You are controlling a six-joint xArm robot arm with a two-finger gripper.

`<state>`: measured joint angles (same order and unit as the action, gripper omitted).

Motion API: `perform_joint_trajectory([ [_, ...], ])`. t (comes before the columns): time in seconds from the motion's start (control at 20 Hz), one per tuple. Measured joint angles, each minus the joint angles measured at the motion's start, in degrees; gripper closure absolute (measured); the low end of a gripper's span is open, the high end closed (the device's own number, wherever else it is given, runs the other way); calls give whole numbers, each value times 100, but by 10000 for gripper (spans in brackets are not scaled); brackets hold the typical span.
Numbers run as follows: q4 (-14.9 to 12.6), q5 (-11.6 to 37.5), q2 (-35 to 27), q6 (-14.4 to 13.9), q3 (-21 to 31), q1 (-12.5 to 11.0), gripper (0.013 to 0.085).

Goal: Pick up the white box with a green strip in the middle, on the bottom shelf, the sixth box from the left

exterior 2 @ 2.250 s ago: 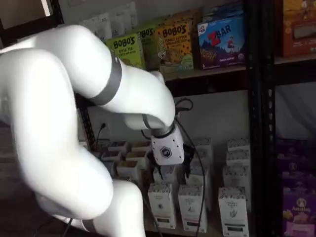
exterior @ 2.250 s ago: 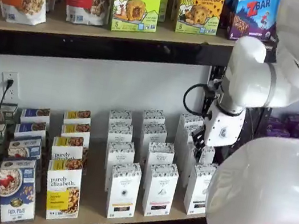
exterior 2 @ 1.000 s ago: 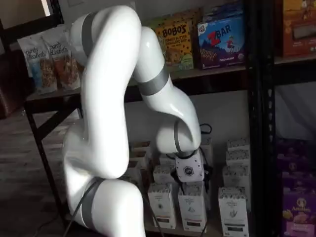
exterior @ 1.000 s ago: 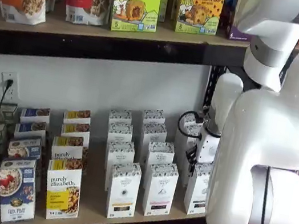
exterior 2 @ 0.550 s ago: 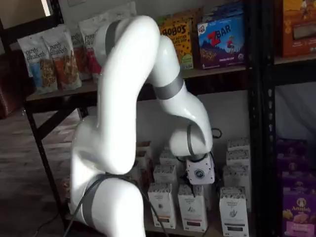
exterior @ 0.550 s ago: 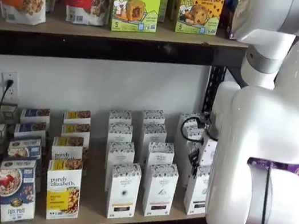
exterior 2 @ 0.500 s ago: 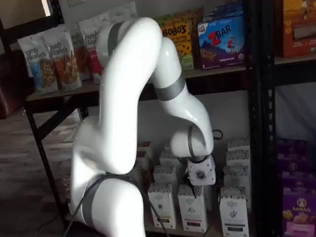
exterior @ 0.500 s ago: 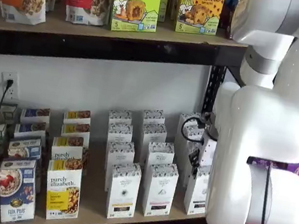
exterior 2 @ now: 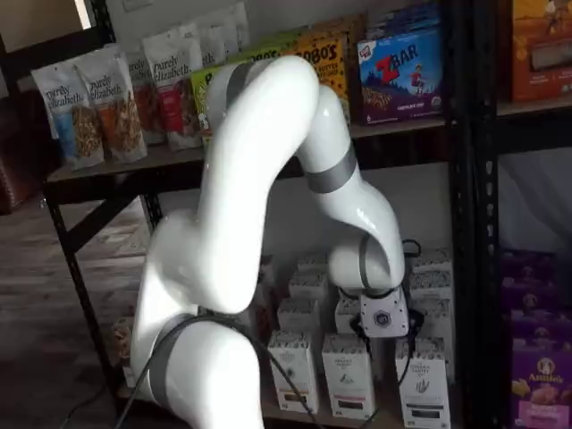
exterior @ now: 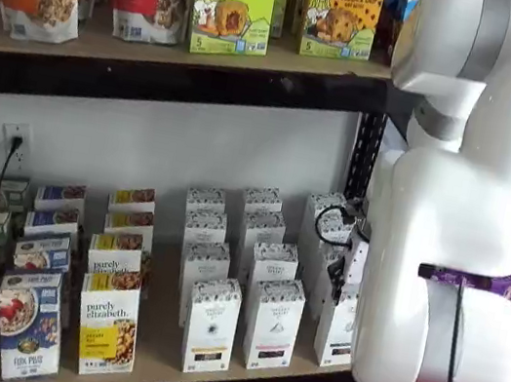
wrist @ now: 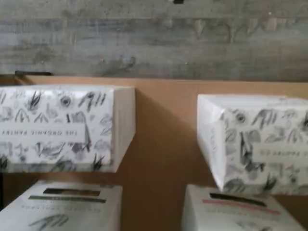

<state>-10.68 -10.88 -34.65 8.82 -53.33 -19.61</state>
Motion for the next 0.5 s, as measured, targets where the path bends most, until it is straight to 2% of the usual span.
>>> perform_joint_trajectory([
  [0.3, 345, -181, -492, 373, -714, -35, 130],
  [0.5, 409, -340, -718, 455, -1088, -52, 130],
])
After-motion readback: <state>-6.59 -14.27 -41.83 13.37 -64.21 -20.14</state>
